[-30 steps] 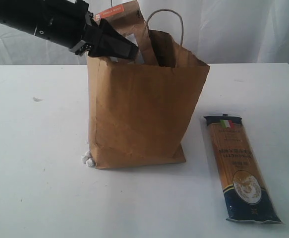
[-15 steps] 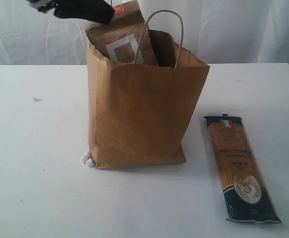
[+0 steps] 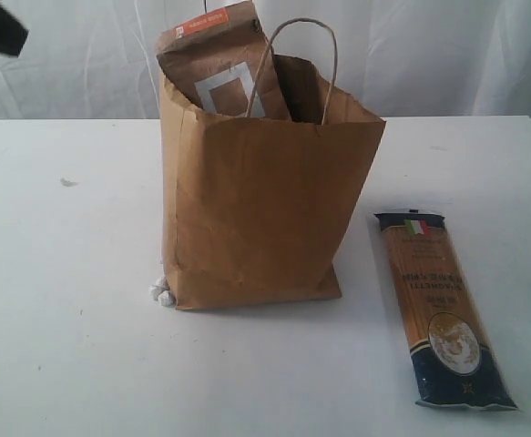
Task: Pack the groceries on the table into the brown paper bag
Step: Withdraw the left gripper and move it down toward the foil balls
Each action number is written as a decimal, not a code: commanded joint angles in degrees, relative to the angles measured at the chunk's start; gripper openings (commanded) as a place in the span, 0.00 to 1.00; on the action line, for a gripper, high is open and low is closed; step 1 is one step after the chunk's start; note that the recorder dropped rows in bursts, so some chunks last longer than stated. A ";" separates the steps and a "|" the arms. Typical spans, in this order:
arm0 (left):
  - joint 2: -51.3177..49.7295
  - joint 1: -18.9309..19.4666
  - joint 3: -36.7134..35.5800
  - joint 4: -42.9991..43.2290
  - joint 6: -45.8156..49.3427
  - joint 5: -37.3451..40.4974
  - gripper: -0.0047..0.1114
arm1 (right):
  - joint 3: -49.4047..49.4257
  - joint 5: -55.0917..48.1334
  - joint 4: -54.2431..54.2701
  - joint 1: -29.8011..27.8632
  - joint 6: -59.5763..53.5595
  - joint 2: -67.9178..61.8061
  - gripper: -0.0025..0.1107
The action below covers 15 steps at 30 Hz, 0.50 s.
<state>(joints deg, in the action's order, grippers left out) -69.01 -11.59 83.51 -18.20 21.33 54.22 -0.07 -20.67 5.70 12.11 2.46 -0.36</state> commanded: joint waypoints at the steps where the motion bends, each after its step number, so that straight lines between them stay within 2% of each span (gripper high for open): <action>1: 2.32 0.18 -10.61 -1.16 -1.16 1.83 0.44 | 0.07 0.82 0.01 -0.29 0.25 0.36 0.02; 5: 2.06 0.18 -21.58 -3.22 0.49 -0.05 0.50 | 0.07 0.82 0.01 -0.29 0.25 0.36 0.02; 10: 0.09 -0.03 -35.19 -6.60 6.88 -12.14 0.61 | 0.07 0.82 0.01 -0.29 0.25 0.36 0.02; 13: -1.86 -0.03 -41.63 -16.57 16.43 -19.18 0.63 | 0.07 0.82 0.01 -0.29 0.25 0.36 0.02; 15: -3.42 -0.97 -43.04 -26.75 28.03 -20.42 0.64 | 0.07 0.82 0.01 -0.29 0.25 0.36 0.02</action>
<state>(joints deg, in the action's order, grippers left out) -71.09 -11.44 42.92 -32.09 36.41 36.65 -0.07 -20.67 5.70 12.11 2.57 -0.36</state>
